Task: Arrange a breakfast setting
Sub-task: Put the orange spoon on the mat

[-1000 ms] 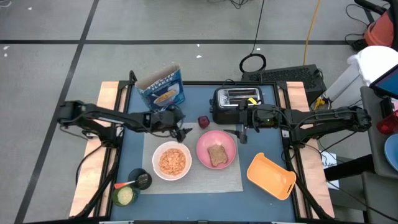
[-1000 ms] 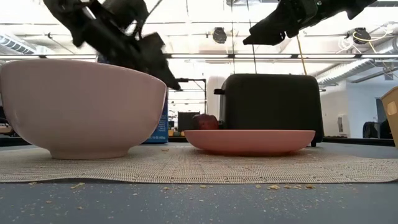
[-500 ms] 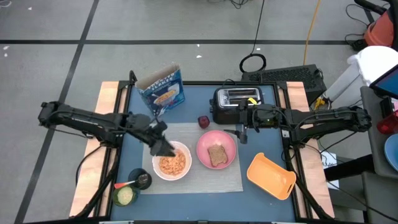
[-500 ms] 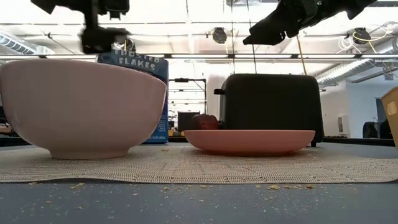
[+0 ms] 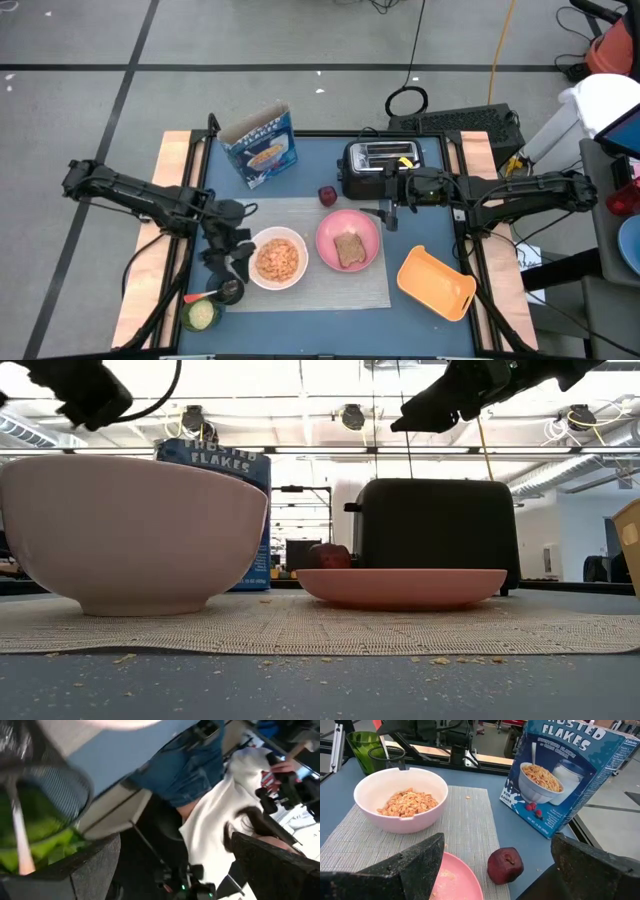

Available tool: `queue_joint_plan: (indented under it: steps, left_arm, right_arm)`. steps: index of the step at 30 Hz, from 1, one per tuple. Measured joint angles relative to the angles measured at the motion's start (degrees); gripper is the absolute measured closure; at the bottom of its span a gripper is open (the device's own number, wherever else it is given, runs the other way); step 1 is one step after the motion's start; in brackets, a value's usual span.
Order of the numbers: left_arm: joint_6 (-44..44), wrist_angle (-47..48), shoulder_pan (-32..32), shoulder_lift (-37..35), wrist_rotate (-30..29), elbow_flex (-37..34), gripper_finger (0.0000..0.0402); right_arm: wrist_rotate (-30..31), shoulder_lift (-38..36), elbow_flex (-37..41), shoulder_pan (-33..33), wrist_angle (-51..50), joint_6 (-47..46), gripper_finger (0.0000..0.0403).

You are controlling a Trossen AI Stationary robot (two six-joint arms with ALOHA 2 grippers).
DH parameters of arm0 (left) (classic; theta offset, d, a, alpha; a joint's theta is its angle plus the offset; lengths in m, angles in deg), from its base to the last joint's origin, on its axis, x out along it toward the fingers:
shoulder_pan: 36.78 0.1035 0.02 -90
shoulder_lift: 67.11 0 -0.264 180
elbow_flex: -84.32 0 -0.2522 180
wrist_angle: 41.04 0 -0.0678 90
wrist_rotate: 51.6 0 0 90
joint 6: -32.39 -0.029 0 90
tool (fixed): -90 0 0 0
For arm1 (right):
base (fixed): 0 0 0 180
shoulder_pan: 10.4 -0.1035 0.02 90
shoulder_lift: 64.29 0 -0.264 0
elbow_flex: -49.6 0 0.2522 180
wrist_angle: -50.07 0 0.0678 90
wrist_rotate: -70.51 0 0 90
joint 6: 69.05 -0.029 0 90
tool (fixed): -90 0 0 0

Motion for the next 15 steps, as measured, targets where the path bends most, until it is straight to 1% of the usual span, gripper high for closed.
queue_joint_plan:
  steps: [4, 6, 11, 15]
  left_arm:
    - [2.6, 1.9, 0.0, 0.0, 3.4, 0.0, 0.0018]
    - [3.6, 4.2, 0.0, 0.0, 5.3, 0.0, 0.0018]
    - [5.5, 14.4, -0.1, 0.0, 10.9, 0.0, 0.0018]
    - [4.4, 22.4, -1.5, 0.0, 11.3, 0.0, 0.0018]
  right_arm:
    - [0.0, 0.0, 0.0, 0.0, 0.0, 0.0, 0.0051]
    - [0.0, 0.0, 0.0, 0.0, 0.0, 0.0, 0.0051]
    - [0.0, 0.0, 0.0, 0.0, 0.0, 0.0, 0.0051]
    - [0.0, 0.0, 0.0, 0.0, 0.0, 0.0, 0.0051]
